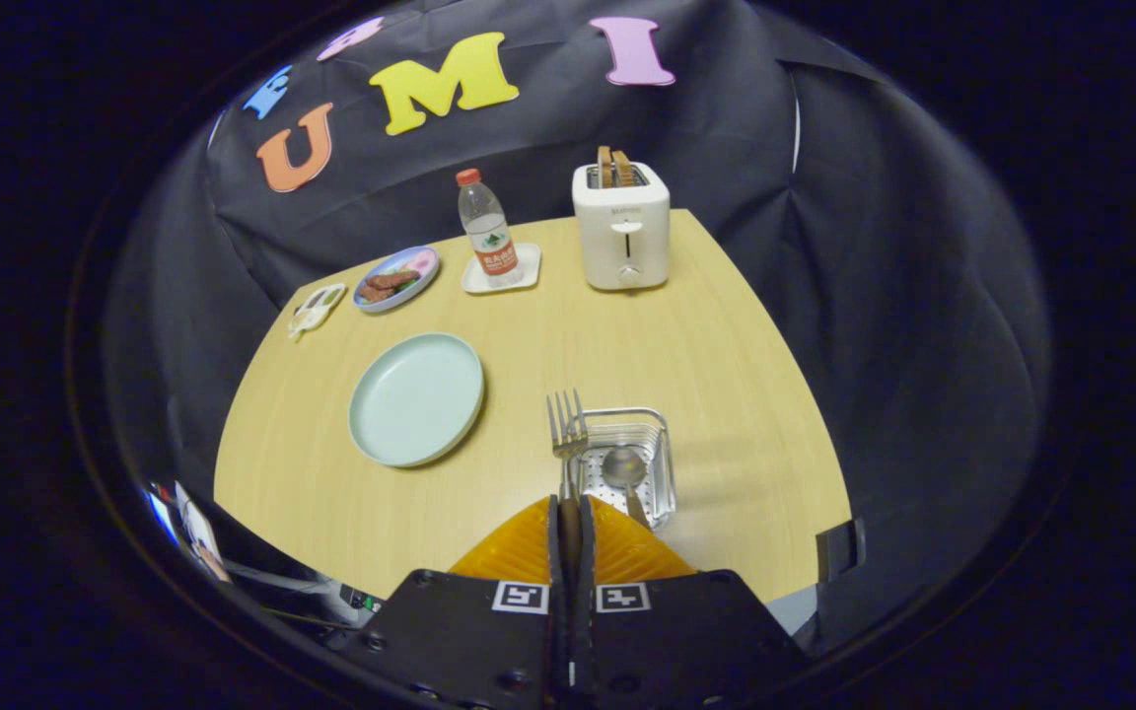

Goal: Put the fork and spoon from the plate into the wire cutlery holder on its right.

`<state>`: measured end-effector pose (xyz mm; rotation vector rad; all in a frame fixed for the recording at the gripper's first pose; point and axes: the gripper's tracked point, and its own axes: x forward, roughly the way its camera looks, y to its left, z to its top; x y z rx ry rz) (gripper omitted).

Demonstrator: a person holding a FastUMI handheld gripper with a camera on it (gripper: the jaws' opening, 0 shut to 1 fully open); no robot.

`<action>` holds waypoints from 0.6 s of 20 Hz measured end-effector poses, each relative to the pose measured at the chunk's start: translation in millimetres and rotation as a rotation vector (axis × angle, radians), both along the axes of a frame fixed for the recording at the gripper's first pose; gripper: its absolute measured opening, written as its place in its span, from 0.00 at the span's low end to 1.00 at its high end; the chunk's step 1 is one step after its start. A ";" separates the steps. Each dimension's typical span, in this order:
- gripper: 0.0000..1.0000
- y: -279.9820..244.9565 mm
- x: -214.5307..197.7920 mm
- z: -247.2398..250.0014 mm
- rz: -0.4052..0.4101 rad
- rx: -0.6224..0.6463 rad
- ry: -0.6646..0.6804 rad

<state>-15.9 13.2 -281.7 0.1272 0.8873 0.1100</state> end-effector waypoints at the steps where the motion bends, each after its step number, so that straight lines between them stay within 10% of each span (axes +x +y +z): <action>1: 0.03 -3.2 -5.3 0.9 0.002 0.007 0.016; 12: 0.03 -9.4 -11.4 12.3 -0.042 0.015 0.247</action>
